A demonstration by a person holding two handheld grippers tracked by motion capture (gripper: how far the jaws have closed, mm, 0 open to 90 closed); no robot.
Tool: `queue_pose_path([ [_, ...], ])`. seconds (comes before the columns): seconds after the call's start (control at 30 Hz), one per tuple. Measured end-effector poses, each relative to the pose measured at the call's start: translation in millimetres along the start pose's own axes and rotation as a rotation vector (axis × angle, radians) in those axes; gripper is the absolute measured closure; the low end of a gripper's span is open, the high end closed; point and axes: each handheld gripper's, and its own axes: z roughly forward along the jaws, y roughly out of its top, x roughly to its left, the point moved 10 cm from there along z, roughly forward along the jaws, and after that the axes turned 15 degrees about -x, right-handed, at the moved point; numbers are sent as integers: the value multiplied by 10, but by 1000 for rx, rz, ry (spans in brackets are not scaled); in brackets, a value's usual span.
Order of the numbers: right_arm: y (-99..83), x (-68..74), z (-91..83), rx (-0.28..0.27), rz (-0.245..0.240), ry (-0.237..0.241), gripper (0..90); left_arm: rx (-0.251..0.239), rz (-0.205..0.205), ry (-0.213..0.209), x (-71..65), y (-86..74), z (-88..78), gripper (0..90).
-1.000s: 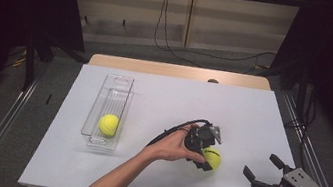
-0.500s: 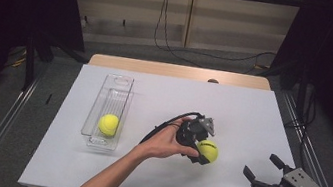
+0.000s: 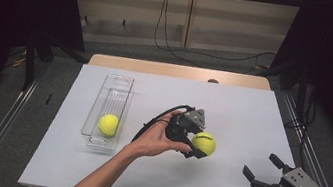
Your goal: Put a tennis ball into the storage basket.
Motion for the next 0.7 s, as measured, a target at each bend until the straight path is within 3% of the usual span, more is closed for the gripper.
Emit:
queue_pose_path([
  [0.3, 1, 0, 0, -1, 4, -3, 7, -64, -21, 45, 69, 11, -218, 265],
  [0.7, -3, 4, 8, 2, -1, 0, 7, -112, -27, 121, 181, 25, -582, 265],
])
